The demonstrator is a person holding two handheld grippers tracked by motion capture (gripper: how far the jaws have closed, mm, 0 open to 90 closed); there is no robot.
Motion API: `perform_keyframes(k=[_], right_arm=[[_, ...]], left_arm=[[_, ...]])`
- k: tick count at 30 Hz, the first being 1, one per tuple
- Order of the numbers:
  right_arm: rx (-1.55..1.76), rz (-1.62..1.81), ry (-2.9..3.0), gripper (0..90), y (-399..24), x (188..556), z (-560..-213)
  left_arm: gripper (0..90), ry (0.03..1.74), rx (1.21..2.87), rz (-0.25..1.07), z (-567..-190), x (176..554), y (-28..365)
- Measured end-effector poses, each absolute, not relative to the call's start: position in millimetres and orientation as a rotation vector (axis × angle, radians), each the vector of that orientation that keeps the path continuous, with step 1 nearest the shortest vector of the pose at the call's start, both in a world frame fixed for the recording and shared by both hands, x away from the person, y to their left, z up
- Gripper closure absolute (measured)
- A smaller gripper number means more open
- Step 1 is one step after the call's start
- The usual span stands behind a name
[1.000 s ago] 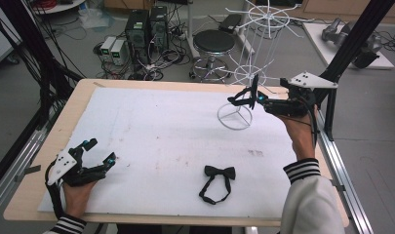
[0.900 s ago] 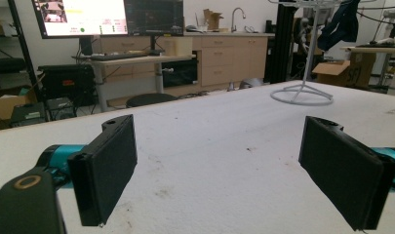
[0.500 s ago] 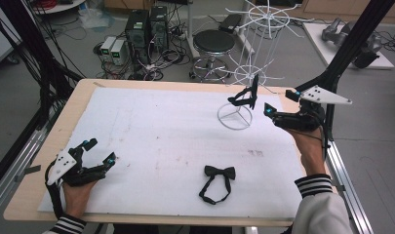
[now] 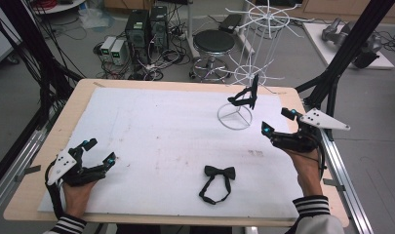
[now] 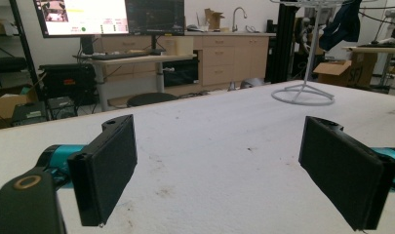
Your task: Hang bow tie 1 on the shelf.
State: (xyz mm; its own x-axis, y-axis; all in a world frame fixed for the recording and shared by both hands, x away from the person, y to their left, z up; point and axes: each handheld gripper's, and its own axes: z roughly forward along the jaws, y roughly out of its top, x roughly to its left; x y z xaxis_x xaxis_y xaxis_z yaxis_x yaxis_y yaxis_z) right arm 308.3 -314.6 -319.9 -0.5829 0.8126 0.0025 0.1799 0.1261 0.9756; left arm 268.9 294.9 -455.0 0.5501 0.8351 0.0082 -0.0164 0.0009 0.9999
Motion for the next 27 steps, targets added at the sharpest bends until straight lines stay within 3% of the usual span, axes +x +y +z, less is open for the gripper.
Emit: perform_keyframes(k=[27], right_arm=[[0.945, 1.530, 1.934, 12.0, -304.1, 291.2, -367.0]], left_arm=[[14.4, 0.756, 1.417, 0.784, -455.2, 268.3, 294.6]])
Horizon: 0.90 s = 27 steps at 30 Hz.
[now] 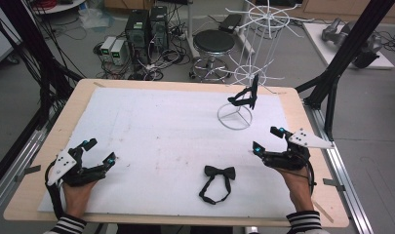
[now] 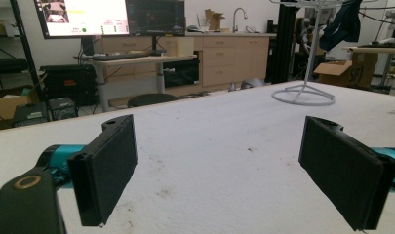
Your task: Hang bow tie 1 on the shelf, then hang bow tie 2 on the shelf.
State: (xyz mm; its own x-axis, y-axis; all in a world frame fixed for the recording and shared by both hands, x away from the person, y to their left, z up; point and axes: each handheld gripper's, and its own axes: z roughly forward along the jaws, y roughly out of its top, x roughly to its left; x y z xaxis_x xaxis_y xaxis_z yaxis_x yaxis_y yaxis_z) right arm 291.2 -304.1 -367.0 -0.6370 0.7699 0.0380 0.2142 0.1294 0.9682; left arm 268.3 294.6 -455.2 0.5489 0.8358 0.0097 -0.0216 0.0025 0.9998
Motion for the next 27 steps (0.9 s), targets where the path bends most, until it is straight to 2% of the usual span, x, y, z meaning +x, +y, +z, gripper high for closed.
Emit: perform_keyframes(k=[27], right_arm=[[0.891, 1.509, 2.062, 11.8, -297.2, 295.9, -362.1]], left_arm=[[14.4, 0.757, 1.418, 0.781, -455.1, 268.3, 295.5]])
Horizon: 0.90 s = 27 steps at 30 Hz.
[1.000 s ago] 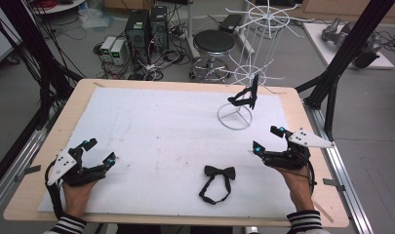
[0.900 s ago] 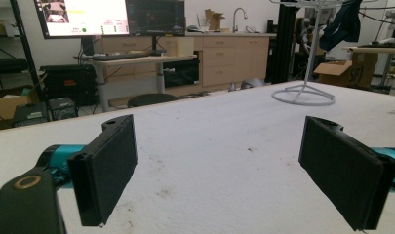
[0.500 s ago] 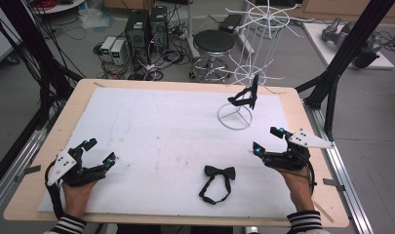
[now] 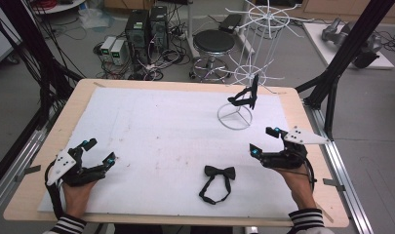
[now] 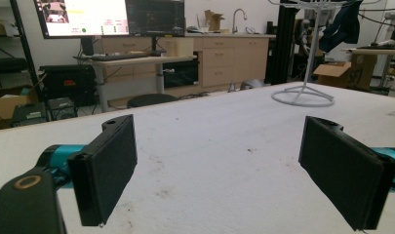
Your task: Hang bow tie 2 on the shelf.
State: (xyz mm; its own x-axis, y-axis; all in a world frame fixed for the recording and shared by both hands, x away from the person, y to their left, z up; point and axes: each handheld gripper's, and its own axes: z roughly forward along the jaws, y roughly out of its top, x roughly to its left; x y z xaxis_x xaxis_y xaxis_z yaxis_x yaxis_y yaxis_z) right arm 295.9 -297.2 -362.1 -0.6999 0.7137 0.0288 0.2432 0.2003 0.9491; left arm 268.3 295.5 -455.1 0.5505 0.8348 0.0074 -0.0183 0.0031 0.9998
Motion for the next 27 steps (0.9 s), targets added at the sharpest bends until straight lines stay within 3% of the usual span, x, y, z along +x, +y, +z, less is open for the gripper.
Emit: perform_keyframes(k=[27], right_arm=[[0.681, 1.275, 2.531, 14.6, -235.8, 317.1, -360.2]], left_arm=[[14.5, 0.766, 1.420, 0.781, -454.9, 269.1, 295.5]])
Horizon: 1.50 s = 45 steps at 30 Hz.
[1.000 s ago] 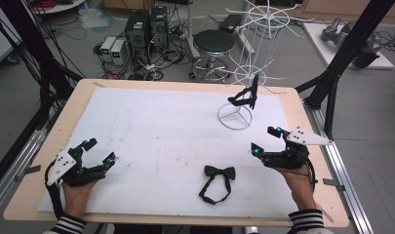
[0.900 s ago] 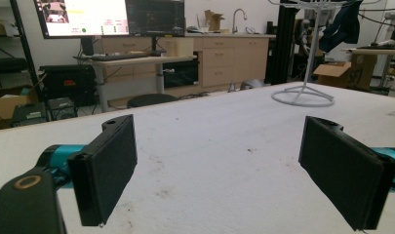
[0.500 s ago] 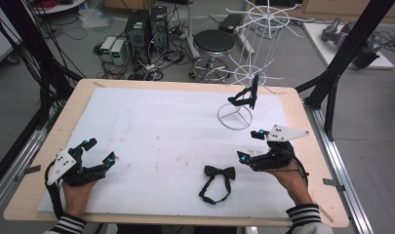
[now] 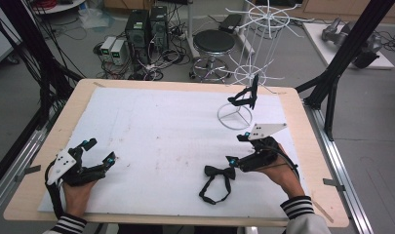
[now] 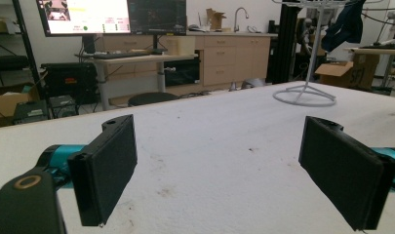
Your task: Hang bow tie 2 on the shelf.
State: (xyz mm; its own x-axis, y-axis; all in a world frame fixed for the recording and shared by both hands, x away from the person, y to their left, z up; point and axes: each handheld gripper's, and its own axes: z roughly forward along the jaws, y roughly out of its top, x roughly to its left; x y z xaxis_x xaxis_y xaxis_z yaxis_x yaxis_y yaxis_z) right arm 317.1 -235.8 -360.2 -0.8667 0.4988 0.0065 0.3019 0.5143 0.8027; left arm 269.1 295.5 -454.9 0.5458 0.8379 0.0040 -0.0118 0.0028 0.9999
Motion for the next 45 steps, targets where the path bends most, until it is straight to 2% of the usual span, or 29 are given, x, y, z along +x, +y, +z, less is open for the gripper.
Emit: perform_keyframes(k=[17, 45], right_arm=[[0.501, 1.032, 2.777, 16.0, -205.8, 325.0, -377.7], [0.354, 0.675, 2.962, 42.1, -179.6, 332.7, -403.2]], left_arm=[[14.5, 0.764, 1.418, 0.783, -455.0, 268.8, 295.5], [14.4, 0.764, 1.409, 0.781, -455.3, 268.8, 295.5]])
